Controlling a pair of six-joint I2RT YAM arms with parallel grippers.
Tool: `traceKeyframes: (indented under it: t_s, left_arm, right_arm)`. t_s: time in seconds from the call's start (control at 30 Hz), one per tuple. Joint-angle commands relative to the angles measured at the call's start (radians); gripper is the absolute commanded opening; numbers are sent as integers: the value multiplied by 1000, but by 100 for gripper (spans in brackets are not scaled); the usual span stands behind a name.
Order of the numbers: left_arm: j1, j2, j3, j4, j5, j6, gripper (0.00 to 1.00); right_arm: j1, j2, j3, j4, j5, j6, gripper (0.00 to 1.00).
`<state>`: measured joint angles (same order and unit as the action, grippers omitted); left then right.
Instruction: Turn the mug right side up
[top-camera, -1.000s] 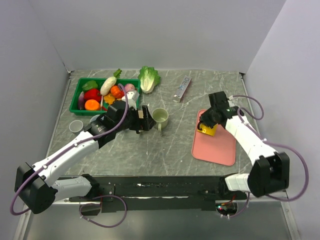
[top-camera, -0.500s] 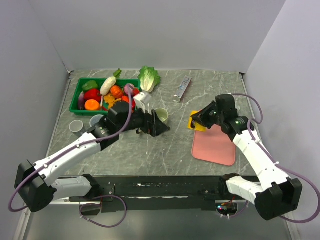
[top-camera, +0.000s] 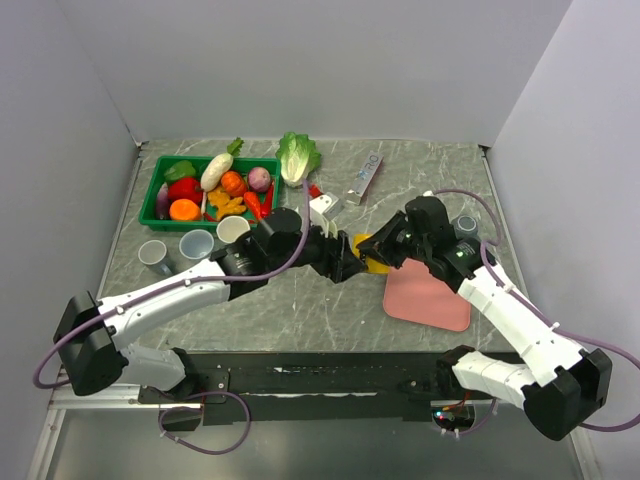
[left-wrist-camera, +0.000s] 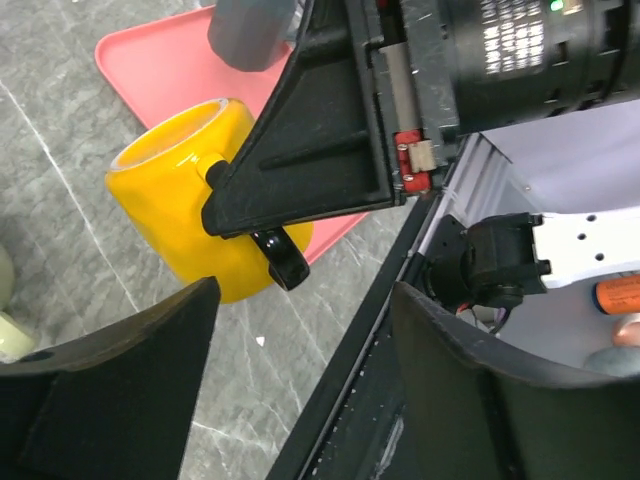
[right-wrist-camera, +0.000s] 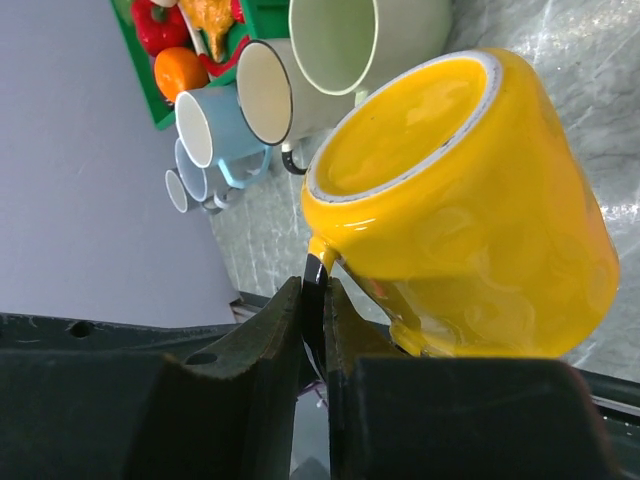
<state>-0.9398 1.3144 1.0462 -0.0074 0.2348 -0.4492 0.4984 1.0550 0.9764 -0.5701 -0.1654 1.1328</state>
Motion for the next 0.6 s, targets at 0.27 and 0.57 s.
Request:
traceKeyframes:
  t_s: [0.27,0.57]
  left_arm:
    - [-31,88,95,-43,-86,-32,58]
    - [-31,137,138,-39,-157,-78,48]
  right_arm:
    - [22,-10,110,121,-9,18,0]
    - [28,-6,100,128,-20,25,0]
